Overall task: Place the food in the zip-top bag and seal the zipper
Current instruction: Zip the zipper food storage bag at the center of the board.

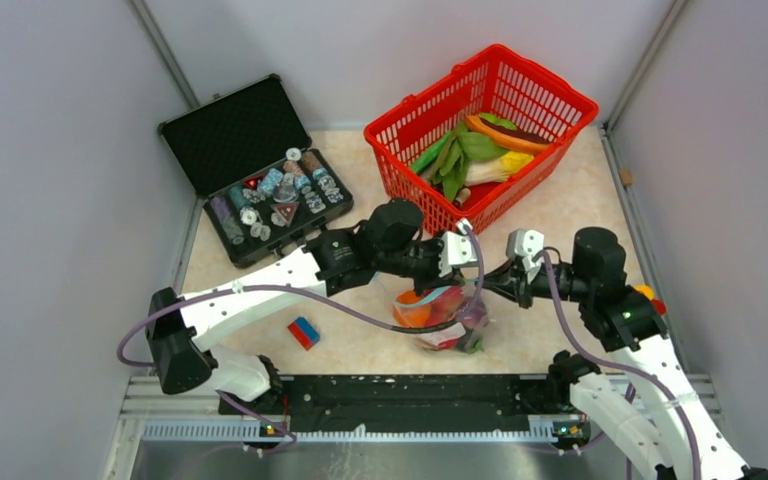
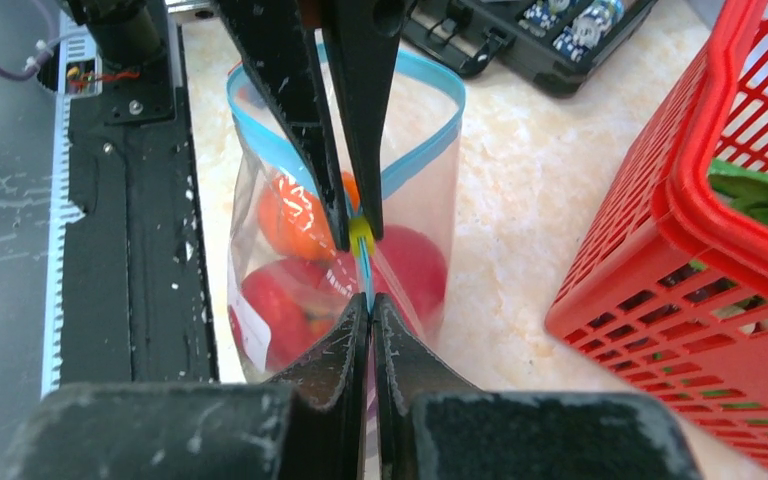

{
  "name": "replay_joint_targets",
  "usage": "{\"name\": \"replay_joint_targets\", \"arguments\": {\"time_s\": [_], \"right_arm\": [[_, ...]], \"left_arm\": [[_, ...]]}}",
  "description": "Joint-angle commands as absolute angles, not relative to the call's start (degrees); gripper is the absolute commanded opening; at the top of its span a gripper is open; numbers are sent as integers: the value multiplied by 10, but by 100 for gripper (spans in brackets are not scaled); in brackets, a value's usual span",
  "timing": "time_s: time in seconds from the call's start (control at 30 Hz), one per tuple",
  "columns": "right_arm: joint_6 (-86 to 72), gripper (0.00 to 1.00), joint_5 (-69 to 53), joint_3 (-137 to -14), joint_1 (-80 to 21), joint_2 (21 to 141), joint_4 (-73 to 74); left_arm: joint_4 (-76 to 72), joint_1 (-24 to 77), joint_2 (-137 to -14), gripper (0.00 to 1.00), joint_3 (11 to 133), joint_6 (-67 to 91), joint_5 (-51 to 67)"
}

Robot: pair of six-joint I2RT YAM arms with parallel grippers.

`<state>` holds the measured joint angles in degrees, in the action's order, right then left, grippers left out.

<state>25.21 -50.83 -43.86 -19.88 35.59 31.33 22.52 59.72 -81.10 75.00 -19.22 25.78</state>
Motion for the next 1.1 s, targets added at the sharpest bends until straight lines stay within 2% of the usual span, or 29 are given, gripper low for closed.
{"name": "replay_joint_targets", "arguments": {"time_s": [0.0,0.17,0.2,0.33,0.43,0.53,0.63,0.83,0.97,1.07], "right_arm": [[231,0,-511,-427,-203,326,291],[215,2,-517,-413,-202,317,269],[214,16,-520,-414,-202,322,270],[220,36,-517,-420,-204,333,270],[216,45,-517,-422,-204,340,255],[217,47,-522,-424,-204,348,251],[219,45,-519,-422,-208,358,251],[221,26,-517,-421,-226,374,252],[218,0,-511,-419,-231,375,245],[212,0,-486,-416,-232,374,252]], "left_arm": [[244,595,-782,0,721,-172,242],[209,595,-768,0,721,-162,278],[206,595,-769,0,725,-161,286],[216,595,-788,0,755,-160,310],[218,597,-802,0,767,-161,326],[216,596,-810,0,773,-160,337],[215,597,-813,0,776,-161,337],[221,597,-814,0,778,-169,328],[228,598,-813,0,778,-170,320],[231,597,-805,0,768,-170,296]]}}
